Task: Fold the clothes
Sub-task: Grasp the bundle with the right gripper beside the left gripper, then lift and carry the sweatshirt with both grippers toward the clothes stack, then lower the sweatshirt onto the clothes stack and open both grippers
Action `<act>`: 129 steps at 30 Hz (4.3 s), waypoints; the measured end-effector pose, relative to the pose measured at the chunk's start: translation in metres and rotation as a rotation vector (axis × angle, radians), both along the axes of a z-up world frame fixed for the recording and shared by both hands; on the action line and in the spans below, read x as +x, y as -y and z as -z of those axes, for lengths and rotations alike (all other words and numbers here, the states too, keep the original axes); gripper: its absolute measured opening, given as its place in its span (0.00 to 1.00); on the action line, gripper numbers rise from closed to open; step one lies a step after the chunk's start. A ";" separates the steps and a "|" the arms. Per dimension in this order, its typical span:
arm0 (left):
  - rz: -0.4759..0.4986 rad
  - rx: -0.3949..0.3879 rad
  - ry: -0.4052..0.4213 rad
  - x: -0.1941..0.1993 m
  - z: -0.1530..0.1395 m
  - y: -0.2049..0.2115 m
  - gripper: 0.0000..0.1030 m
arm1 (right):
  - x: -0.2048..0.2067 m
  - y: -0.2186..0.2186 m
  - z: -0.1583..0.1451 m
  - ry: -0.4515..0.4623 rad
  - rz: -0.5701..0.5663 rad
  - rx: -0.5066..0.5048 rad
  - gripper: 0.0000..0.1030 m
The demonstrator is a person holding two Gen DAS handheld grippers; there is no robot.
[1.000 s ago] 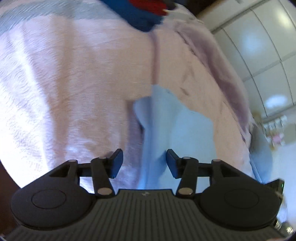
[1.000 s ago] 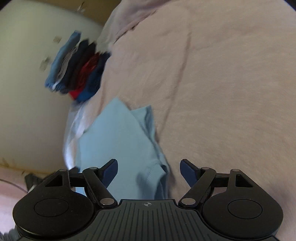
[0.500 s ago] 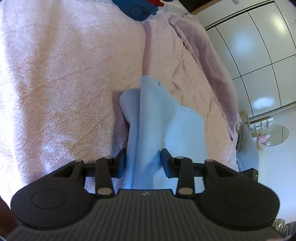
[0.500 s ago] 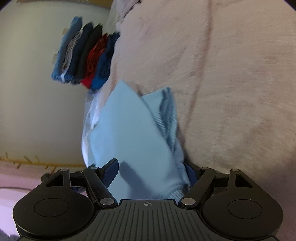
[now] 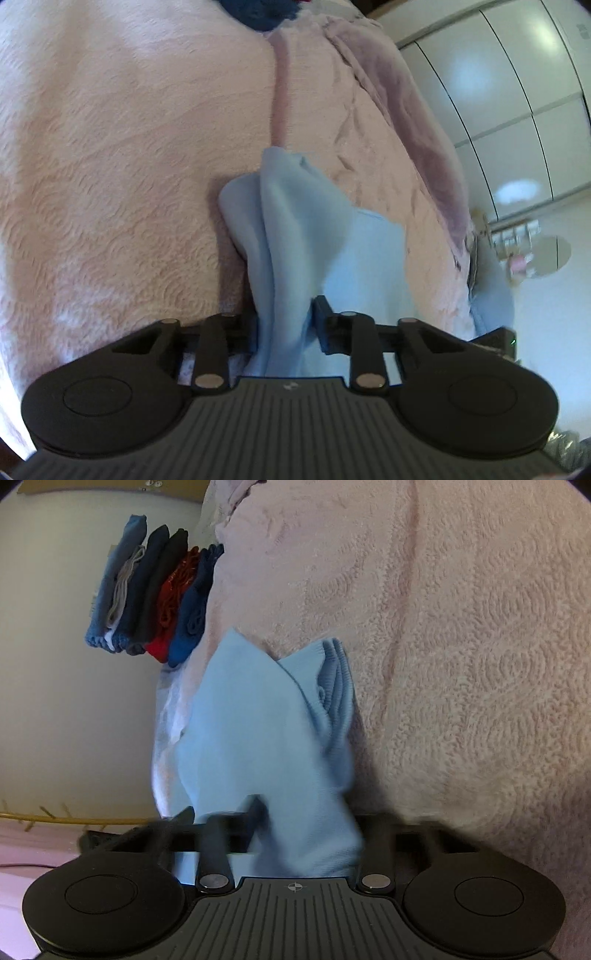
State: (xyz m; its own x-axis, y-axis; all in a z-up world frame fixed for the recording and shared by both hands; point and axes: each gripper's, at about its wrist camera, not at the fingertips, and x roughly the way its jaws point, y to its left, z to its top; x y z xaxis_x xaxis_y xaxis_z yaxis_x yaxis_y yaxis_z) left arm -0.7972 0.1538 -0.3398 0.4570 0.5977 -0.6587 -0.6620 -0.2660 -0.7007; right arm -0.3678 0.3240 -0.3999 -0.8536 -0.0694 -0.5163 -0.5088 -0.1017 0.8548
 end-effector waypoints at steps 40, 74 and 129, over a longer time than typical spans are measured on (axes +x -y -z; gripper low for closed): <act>0.060 0.388 -0.034 -0.240 -0.313 -0.087 0.12 | -0.227 0.034 -0.299 -0.230 0.373 0.188 0.18; 0.294 0.272 -0.110 -0.451 -0.254 -0.449 0.17 | -0.473 -0.204 -0.281 0.087 0.619 0.228 0.25; 0.288 0.093 -0.768 -0.341 -0.318 -0.205 0.44 | -0.566 -0.018 -0.337 0.745 0.346 0.652 0.72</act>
State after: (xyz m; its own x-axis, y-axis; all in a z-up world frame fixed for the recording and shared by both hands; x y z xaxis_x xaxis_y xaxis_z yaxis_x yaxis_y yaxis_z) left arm -1.1387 0.3590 -0.0221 0.0436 0.5936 -0.8035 -0.9990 0.0242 -0.0363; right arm -0.9342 0.3424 -0.0631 -0.2246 0.5984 -0.7690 -0.9731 -0.1786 0.1453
